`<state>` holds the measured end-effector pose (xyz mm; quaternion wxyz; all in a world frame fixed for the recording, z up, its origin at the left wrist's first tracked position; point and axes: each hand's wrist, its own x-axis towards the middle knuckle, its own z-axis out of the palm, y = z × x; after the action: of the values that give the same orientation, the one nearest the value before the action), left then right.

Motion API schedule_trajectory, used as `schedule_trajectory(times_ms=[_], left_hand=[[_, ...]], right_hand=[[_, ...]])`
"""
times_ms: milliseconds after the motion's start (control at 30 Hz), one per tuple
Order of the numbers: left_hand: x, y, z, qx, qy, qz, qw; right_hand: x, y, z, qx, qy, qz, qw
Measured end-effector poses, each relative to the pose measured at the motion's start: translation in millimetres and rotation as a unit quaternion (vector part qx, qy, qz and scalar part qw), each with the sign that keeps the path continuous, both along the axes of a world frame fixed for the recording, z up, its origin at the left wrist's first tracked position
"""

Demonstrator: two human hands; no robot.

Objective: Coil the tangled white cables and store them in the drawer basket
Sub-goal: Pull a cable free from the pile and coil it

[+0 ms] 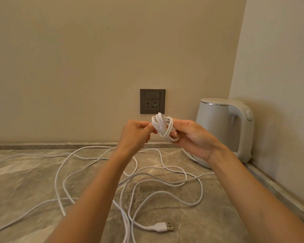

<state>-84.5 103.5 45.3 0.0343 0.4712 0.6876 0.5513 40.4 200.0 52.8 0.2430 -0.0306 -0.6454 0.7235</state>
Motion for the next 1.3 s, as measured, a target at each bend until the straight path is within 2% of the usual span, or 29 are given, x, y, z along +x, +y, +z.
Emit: schedule_trajectory(times_ms=[133,233,433,567,633,733,800,1033,1167,1300], left_hand=[[8,6,-9,0.051,0.215,0.058,0.974],[7,11,-18,0.079,0.318,0.061,0.943],[3,9,-22,0.089,0.353,-0.009,0.931],[8,-1,-19,0.063,0.359,-0.030,0.931],[7,-9,-16,0.083,0.430,-0.017,0.899],[3,-19,-15,0.074,0.578,0.007,0.813],[1,-26,-15,0.050,0.604,0.003,0.795],[-11,-45,-35,0.028,0.583,-0.020,0.812],[-4,-48,-45,0.006,0.476,-0.032,0.879],[-3,-49,-58,-0.019,0.369,-0.025,0.929]], right_hand=[[-5,5,-1,-0.176,-0.007,-0.066,0.982],[-8,5,-3,-0.275,-0.016,-0.081,0.958],[-8,7,-8,-0.352,-0.039,-0.082,0.932],[-5,7,-10,-0.375,-0.058,-0.063,0.923],[-8,4,-13,-0.379,-0.081,-0.045,0.921],[-13,-3,-19,-0.368,-0.122,-0.030,0.921],[-17,-8,-22,-0.362,-0.139,-0.025,0.921],[-26,-25,-35,-0.310,-0.183,-0.027,0.933],[-23,-26,-42,-0.285,-0.184,-0.049,0.939],[-27,-27,-61,-0.294,-0.175,-0.063,0.938]])
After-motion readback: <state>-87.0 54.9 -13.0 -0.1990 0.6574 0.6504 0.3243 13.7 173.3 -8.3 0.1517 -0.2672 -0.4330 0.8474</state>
